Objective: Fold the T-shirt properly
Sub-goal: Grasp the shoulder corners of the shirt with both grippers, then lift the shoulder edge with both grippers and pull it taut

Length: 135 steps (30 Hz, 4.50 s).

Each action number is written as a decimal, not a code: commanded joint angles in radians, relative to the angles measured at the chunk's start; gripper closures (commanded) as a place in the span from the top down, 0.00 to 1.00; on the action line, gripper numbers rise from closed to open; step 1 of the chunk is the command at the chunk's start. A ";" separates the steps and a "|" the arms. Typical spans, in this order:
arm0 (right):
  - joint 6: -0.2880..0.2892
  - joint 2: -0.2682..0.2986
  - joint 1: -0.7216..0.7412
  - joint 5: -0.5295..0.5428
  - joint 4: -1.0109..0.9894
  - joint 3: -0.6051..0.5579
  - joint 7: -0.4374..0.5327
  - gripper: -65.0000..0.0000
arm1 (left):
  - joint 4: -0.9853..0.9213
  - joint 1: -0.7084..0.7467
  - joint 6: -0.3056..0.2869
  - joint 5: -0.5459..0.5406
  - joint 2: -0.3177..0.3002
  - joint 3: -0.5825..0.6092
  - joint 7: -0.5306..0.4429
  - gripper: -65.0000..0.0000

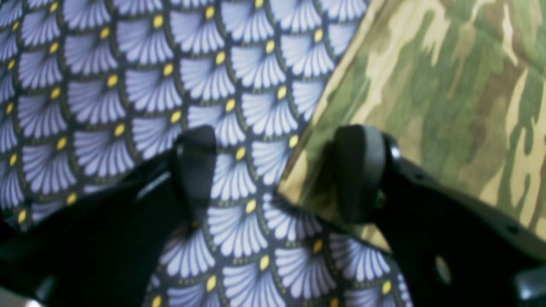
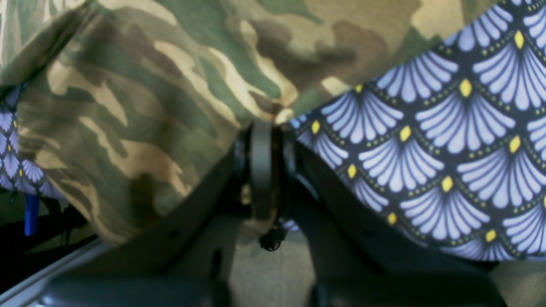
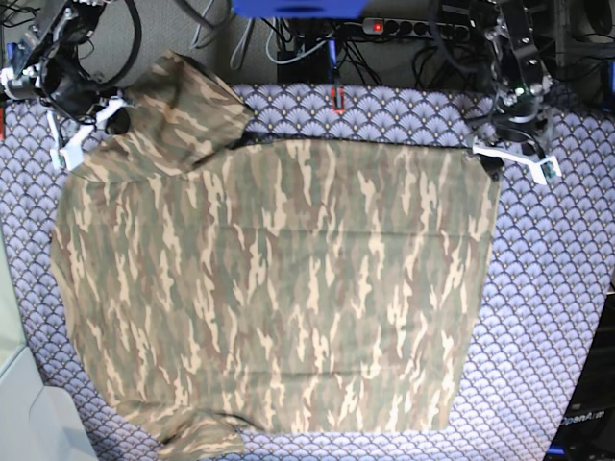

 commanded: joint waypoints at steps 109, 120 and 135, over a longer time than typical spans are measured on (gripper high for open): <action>0.006 -0.004 0.003 0.085 0.033 -0.006 -0.150 0.07 | 0.241 0.168 -0.002 -0.020 -0.039 0.092 0.078 0.01; 0.006 0.022 -0.008 0.082 0.050 -0.002 -0.149 0.00 | 0.306 0.208 -0.002 -0.022 -0.045 0.093 0.078 0.01; 0.006 0.034 -0.130 -0.210 0.294 -0.143 -0.063 0.00 | 0.350 0.262 -0.002 -0.017 -0.091 0.101 0.078 0.01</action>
